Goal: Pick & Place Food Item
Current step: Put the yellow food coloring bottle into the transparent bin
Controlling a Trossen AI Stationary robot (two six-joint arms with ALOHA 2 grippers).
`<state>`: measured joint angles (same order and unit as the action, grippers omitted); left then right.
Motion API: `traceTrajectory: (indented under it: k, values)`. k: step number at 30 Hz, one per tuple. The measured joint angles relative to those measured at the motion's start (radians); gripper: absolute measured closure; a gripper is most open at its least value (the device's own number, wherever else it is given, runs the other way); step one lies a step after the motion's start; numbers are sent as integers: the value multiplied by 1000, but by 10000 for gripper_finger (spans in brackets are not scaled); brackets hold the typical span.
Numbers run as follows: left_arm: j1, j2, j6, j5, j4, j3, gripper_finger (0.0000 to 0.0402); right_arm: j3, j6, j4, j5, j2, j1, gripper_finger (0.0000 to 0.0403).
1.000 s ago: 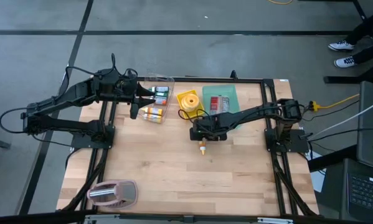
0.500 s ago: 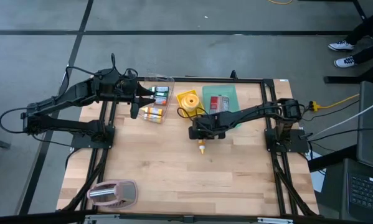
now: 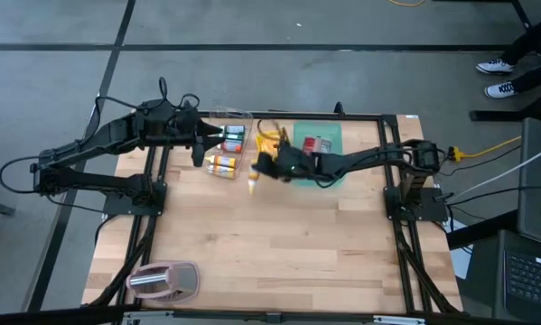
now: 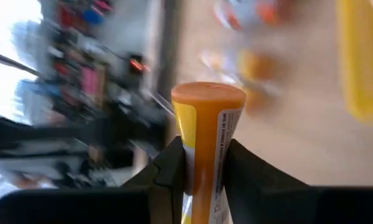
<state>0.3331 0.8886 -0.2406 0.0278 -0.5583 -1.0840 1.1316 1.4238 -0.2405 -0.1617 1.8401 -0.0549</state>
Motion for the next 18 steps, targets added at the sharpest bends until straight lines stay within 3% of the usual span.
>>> traceTrajectory:
  k: [7,11,14,18]
  values:
    - [-5,0,-45,12,22,0,249,0,-94,-128,-81,-77,-40,318]
    - [-8,0,-53,8,47,0,249,0,-179,-172,-222,-126,-41,318]
    - [-9,0,-53,-63,92,0,249,0,-277,-236,-358,-148,-45,318]
    - [-9,2,-10,-243,214,0,249,0,-349,-338,-460,-159,-59,318]
